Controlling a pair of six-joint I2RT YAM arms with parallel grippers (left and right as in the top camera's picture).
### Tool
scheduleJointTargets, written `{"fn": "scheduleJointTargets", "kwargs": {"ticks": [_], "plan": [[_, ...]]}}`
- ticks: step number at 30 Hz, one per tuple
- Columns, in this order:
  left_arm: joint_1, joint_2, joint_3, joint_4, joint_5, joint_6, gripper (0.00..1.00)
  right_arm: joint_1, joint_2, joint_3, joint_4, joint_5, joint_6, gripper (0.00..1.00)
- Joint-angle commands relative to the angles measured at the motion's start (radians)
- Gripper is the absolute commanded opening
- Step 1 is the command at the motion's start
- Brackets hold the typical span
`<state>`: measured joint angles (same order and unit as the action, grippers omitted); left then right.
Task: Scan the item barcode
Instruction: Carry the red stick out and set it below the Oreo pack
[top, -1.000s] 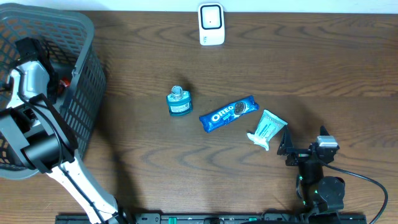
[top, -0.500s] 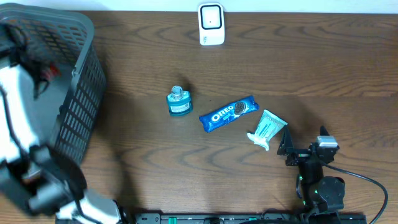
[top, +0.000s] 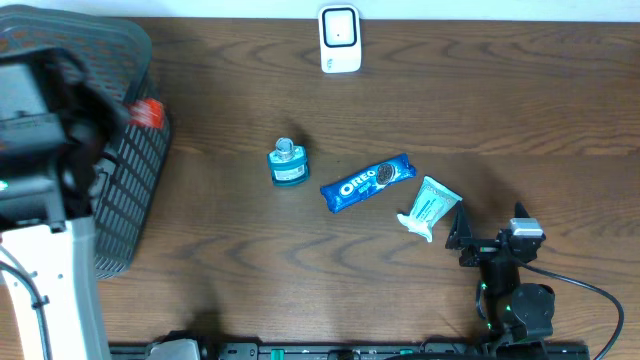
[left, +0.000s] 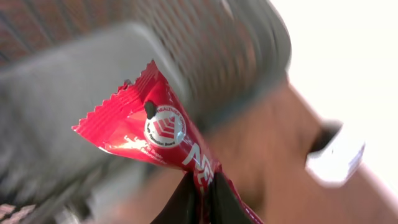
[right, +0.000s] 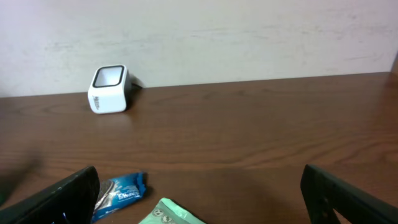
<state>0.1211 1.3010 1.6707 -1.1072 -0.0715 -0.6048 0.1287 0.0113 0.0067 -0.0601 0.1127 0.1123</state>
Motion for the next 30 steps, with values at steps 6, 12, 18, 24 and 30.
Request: {"fn": "scheduleJointTargets", "kwargs": {"ticks": [6, 12, 18, 24, 30], "plan": [[-0.286, 0.006, -0.131, -0.063, 0.008, 0.029, 0.07, 0.010, -0.003, -0.001, -0.003, 0.013, -0.013, 0.99], [-0.446, 0.006, -0.288, -0.034, -0.030, -0.192, 0.07, 0.010, -0.003, -0.001, -0.003, 0.013, -0.013, 0.99], [-0.567, 0.006, -0.500, 0.085, -0.048, -0.541, 0.07, 0.010, -0.003, -0.001, -0.003, 0.013, -0.013, 0.99], [-0.680, 0.013, -0.661, 0.289, -0.048, -0.706, 0.07, 0.010, -0.003, -0.001, -0.003, 0.013, -0.013, 0.99], [-0.769, 0.097, -0.747, 0.437, -0.049, -0.771, 0.07, 0.010, -0.003, -0.001, -0.003, 0.013, -0.013, 0.99]]}}
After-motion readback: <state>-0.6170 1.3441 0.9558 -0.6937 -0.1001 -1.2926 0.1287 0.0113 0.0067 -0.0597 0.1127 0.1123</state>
